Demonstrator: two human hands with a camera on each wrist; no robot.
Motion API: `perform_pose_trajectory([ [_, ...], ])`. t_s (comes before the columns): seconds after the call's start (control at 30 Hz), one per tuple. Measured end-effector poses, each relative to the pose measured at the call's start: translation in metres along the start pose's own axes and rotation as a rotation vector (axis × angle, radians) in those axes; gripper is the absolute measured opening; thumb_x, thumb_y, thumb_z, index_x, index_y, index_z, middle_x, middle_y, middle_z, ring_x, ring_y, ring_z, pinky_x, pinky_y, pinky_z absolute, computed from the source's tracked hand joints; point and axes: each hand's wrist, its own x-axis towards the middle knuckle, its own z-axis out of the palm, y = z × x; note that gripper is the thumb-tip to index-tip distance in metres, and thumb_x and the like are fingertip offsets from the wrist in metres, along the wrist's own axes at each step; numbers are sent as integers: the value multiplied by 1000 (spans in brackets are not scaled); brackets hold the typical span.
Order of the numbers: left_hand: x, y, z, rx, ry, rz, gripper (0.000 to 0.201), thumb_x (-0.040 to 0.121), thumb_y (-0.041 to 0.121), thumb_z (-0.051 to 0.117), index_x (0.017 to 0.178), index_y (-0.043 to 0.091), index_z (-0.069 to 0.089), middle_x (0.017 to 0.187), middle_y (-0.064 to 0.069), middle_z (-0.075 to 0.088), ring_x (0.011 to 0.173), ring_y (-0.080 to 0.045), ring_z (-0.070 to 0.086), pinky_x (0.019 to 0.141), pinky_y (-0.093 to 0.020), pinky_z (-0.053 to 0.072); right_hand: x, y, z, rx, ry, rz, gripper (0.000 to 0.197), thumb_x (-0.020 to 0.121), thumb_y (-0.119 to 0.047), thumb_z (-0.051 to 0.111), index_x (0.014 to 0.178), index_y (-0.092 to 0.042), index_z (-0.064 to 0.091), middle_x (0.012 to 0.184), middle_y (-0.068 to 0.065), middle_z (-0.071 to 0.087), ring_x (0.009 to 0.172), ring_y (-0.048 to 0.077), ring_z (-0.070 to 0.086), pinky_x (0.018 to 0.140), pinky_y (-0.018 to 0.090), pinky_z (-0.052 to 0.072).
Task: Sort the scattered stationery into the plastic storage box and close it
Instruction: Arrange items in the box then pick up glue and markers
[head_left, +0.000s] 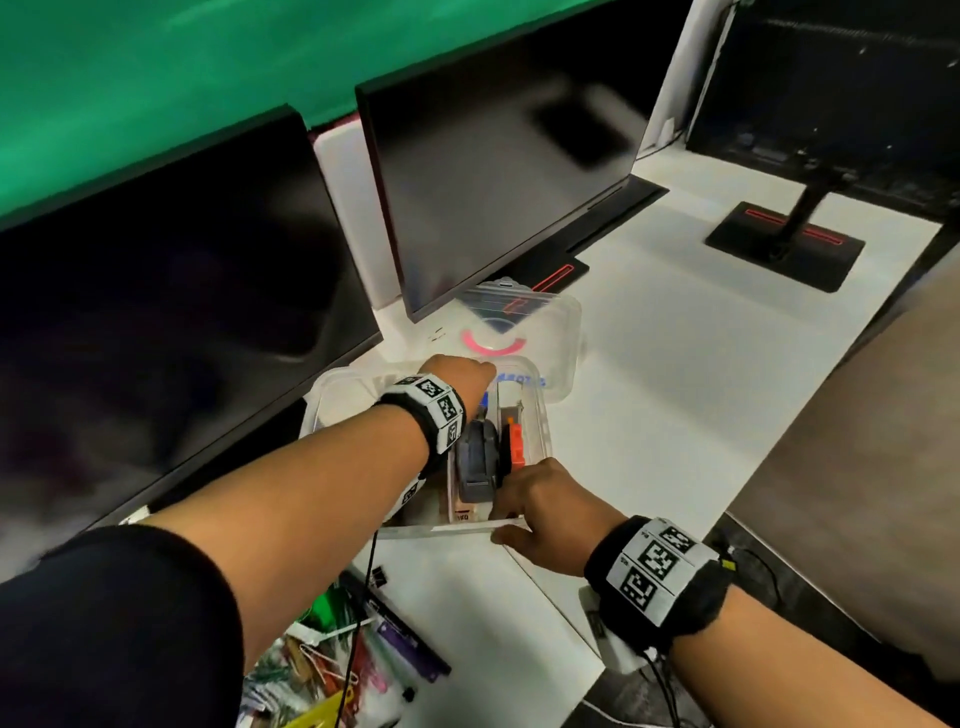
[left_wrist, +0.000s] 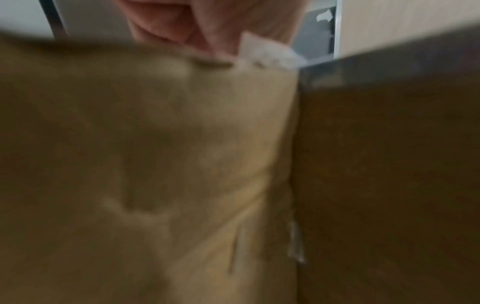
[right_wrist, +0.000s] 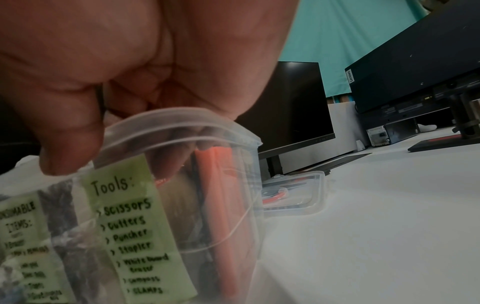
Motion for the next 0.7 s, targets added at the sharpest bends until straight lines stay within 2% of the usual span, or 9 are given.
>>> perform_pose_trajectory([
  [0.07, 2, -2, 0, 2, -10, 2, 25, 90, 11, 49, 114, 12, 51, 114, -10, 64, 104, -30, 61, 85, -33, 44, 2, 0, -2, 6, -1, 7, 19, 83, -30, 66, 95, -17, 73, 93, 1, 70, 90, 21, 63, 87, 25, 38],
  [0.2, 3, -4, -2, 9, -13, -1, 29, 89, 12, 50, 118, 13, 54, 119, -10, 61, 109, -29, 58, 88, -34, 45, 5, -1, -3, 2, -14, 29, 19, 83, -30, 66, 95, -17, 73, 94, 0, 70, 89, 20, 62, 82, 20, 33],
  [0.33, -1, -1, -2, -41, 55, 12, 37, 89, 8, 48, 126, 11, 53, 125, -11, 54, 123, -30, 45, 97, -40, 43, 5, -2, -3, 9, -8, 35, 18, 81, -28, 68, 93, -16, 73, 92, 1, 70, 86, 21, 63, 80, 21, 39],
  [0.5, -19, -14, -9, -165, 126, -36, 31, 88, 11, 52, 118, 16, 59, 122, -7, 55, 115, -28, 52, 91, -36, 46, 4, -4, -5, 22, -9, 42, 15, 81, -24, 70, 89, -12, 74, 90, 2, 70, 82, 19, 62, 75, 19, 37],
  [0.6, -40, -29, -14, -327, 173, -82, 28, 89, 13, 51, 115, 20, 61, 122, -4, 56, 112, -24, 55, 93, -32, 45, 3, -2, -4, 29, 3, 68, 14, 79, -24, 72, 86, -12, 74, 87, 1, 69, 79, 18, 62, 72, 20, 40],
  [0.7, -79, -51, -10, -421, 175, -130, 23, 89, 17, 53, 109, 22, 65, 118, -1, 63, 109, -20, 58, 94, -28, 46, 4, -4, -2, 13, 16, 69, 13, 77, -23, 73, 84, -12, 73, 85, 1, 69, 75, 16, 60, 70, 19, 39],
])
